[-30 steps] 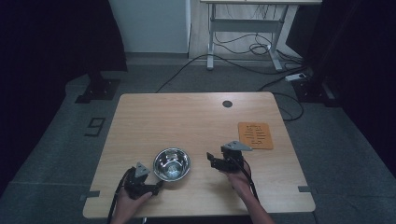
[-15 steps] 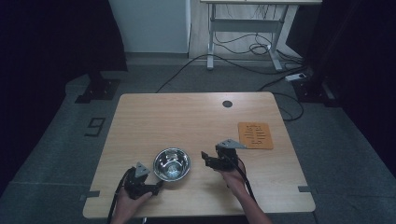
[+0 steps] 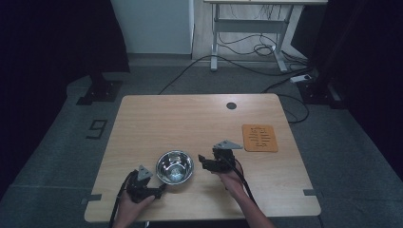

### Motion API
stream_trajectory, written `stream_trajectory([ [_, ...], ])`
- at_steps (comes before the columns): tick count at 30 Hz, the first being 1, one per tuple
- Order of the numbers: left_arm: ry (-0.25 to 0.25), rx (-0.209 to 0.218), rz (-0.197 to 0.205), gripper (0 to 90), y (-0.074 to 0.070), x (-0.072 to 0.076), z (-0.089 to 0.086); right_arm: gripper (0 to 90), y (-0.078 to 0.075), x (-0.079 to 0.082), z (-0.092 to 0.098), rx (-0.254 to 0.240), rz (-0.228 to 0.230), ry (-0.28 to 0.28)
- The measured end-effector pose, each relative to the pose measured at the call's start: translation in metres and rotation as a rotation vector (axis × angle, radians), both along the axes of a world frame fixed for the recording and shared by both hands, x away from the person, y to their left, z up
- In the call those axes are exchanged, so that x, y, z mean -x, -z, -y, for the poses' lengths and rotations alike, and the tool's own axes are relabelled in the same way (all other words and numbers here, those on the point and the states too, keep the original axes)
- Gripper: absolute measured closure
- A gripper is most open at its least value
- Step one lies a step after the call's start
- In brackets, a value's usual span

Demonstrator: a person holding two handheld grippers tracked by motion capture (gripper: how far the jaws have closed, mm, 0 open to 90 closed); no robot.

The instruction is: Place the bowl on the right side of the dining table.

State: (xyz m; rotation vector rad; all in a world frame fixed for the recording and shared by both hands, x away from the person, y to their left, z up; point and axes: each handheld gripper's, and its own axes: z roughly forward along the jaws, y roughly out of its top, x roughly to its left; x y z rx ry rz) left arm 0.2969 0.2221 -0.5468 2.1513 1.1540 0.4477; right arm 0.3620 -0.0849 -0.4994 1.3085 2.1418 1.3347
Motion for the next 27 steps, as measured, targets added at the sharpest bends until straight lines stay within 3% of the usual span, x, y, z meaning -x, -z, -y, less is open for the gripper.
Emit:
stream_trajectory([
  [13, 0.0, 0.0, 0.0, 12.0, 0.0, 0.0, 0.0, 30.1, 0.001, -0.002, -0.018, 0.018, -0.008, -0.027],
  [27, 0.0, 0.0, 0.0, 12.0, 0.0, 0.0, 0.0, 30.1, 0.013, -0.006, -0.041, 0.036, -0.041, -0.053],
])
